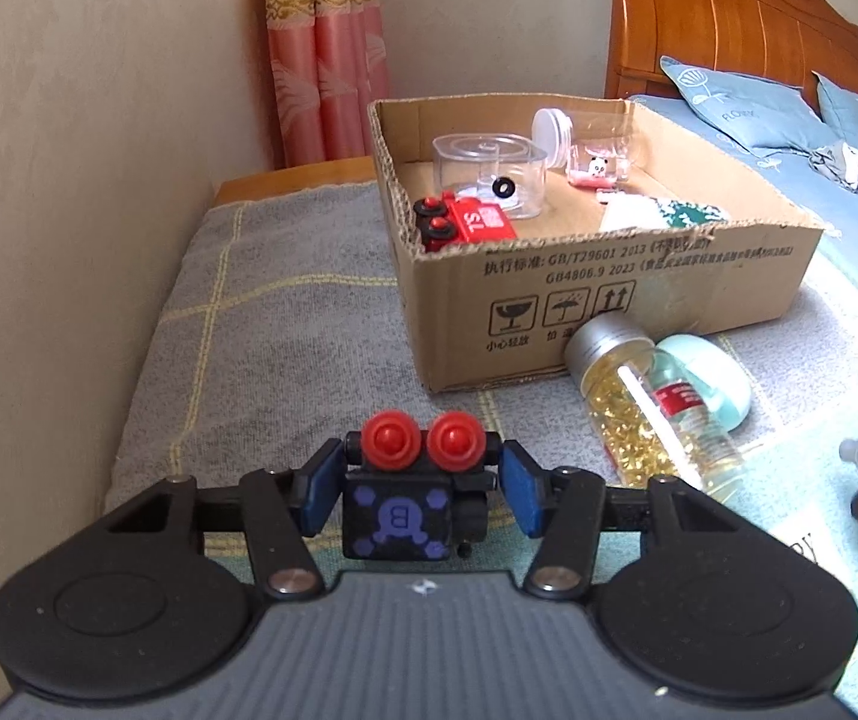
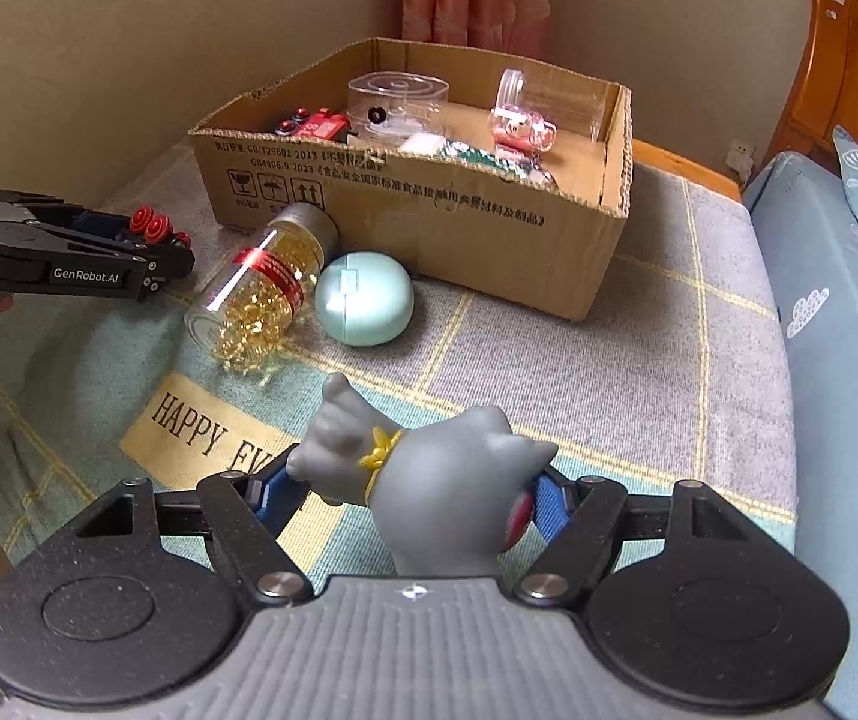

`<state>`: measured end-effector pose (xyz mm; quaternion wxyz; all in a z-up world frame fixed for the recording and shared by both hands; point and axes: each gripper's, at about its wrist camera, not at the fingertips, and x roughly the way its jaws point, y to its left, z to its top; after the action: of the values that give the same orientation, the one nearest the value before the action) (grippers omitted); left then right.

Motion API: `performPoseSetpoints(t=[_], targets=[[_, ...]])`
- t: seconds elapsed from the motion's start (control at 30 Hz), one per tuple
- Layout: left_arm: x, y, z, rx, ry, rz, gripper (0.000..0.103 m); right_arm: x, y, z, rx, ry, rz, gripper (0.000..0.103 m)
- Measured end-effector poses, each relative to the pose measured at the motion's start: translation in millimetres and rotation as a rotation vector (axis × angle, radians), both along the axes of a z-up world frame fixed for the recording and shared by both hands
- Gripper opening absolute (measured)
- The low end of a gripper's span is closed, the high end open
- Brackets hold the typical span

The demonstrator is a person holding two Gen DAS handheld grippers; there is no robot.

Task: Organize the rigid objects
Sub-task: 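Grasp and lift the black toy train with the left tool while the right grasps the grey toy, then drop the black train into the box with the left tool while the right carries the grey toy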

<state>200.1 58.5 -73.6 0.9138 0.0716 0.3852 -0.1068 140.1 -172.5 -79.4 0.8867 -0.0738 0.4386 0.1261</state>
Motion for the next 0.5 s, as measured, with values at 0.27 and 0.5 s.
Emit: performPoseSetpoints(t=[0.27, 0.5], targets=[[-6, -12, 45, 0.002, -0.053, -0.043, 0.055, 30, -9, 52, 0.006, -0.146, 0.055, 0.078], [1, -37, 86, 0.011, -0.136, -0.122, 0.055, 67, -21, 82, 0.019, -0.223, 0.048, 0.078]])
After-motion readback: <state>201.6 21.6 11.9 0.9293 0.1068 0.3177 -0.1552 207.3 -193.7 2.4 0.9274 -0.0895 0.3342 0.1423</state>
